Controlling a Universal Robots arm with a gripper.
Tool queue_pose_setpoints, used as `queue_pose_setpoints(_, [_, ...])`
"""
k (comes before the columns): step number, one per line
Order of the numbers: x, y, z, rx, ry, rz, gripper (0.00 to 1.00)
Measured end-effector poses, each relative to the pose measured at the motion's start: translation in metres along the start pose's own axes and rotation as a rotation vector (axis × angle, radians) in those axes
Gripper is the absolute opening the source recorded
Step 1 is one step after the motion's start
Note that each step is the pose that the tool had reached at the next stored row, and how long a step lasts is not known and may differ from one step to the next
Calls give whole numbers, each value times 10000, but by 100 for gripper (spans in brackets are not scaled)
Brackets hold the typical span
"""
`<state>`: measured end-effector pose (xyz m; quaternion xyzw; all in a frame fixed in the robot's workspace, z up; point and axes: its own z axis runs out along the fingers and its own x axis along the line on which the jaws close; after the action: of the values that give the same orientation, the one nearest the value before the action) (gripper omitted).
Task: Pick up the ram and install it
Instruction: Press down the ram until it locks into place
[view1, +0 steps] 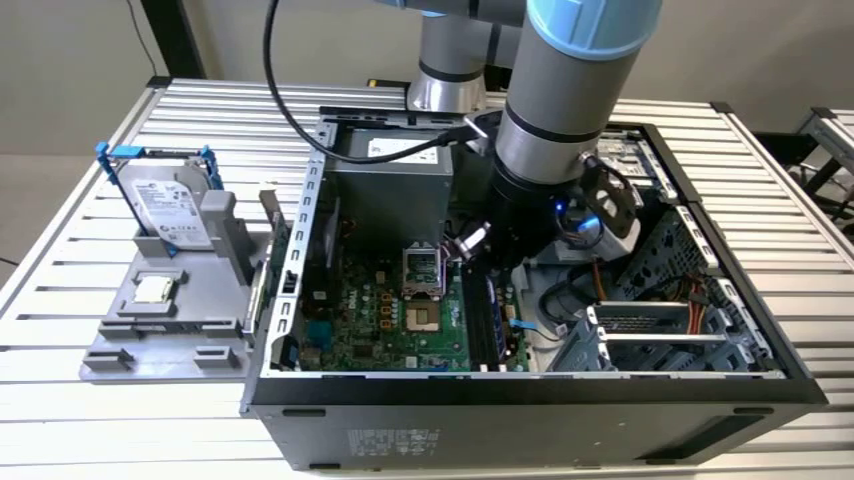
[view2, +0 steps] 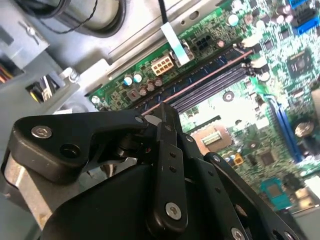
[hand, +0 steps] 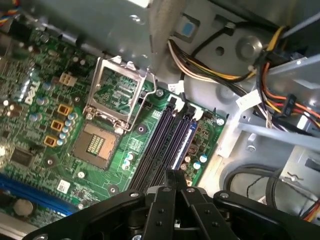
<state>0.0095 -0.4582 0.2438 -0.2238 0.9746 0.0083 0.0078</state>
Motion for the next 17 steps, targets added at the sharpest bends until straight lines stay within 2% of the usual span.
queue_pose_setpoints(17, [0, 0, 0, -44, 41, -3079, 0])
